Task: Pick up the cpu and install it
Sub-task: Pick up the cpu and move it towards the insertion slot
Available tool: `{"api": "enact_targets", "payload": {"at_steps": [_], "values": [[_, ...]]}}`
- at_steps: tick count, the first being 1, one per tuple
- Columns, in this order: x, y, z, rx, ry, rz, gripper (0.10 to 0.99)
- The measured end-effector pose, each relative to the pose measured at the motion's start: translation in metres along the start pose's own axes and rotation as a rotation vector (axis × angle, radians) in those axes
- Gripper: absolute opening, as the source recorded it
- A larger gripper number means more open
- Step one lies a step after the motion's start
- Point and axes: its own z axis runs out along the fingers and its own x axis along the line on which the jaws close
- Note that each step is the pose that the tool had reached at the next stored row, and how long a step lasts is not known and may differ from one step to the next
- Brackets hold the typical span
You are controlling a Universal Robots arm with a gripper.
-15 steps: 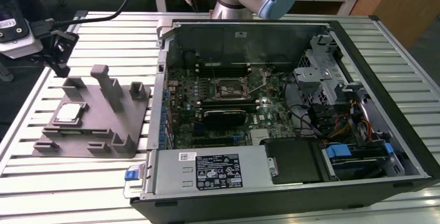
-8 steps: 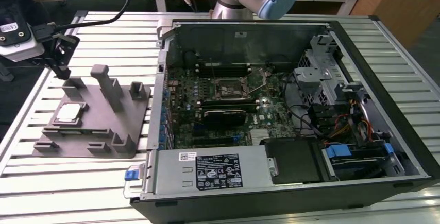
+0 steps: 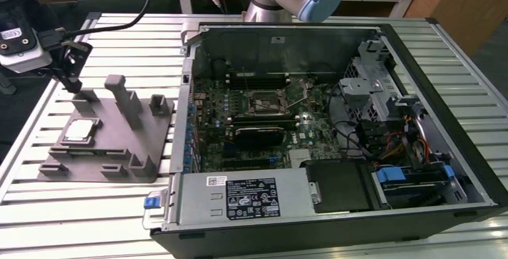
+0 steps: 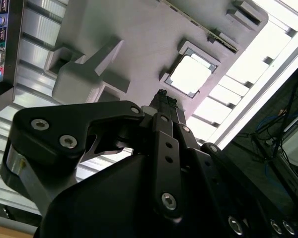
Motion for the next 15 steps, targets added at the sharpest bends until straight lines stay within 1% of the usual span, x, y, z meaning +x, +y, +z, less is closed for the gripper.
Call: {"api": "enact_targets", "payload": {"at_steps": [9,15], "values": [[0.0011,-0.0003,0.0055,0.000,0.0001,0.000,0.106],[0.0026,-0.0008,0.0111,0.000,0.0000,0.000,0.106]]}}
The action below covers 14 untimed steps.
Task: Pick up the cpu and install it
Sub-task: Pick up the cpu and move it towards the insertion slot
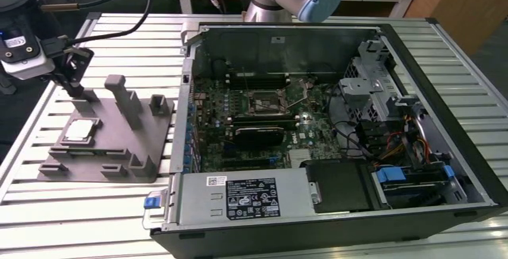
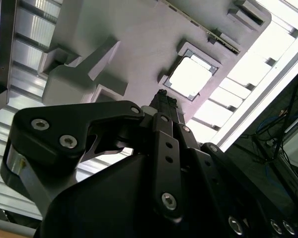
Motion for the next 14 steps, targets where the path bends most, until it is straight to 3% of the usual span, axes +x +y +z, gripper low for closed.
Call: {"api": "enact_targets", "payload": {"at_steps": [14], "values": [[0.0053,-0.0013,0.0122,0.000,0.0001,0.000,0.106]]}}
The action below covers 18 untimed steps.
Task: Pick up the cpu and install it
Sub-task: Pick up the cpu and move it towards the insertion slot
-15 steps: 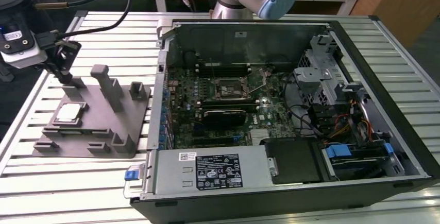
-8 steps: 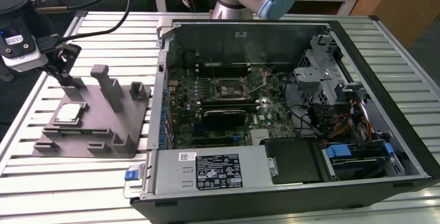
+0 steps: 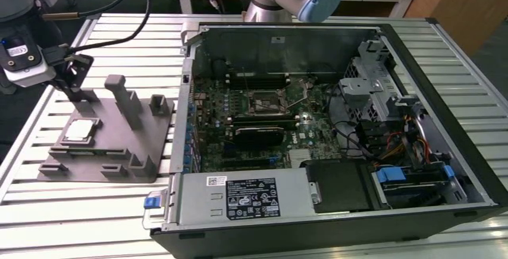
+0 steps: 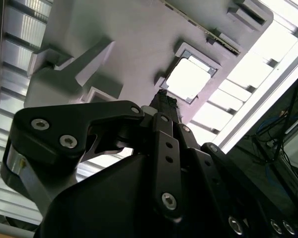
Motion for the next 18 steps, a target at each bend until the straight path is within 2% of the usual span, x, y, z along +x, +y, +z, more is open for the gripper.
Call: {"api": "enact_targets", "payload": {"at_steps": [18], "values": [[0.0070,-0.0013,0.0165,0.000,0.0000,0.000,0.106]]}}
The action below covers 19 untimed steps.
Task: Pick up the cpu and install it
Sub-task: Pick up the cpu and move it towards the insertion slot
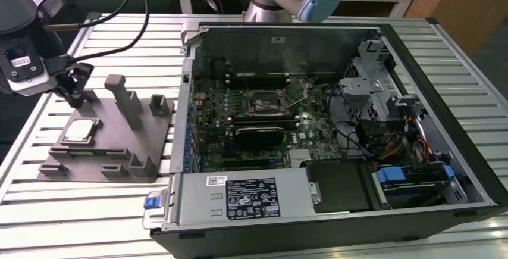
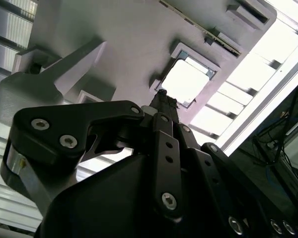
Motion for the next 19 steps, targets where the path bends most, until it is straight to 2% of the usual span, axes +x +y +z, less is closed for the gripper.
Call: {"api": "enact_targets", "payload": {"at_steps": [19], "values": [[0.0047,-0.0011,0.0176,0.000,0.0000,0.000,0.106]]}}
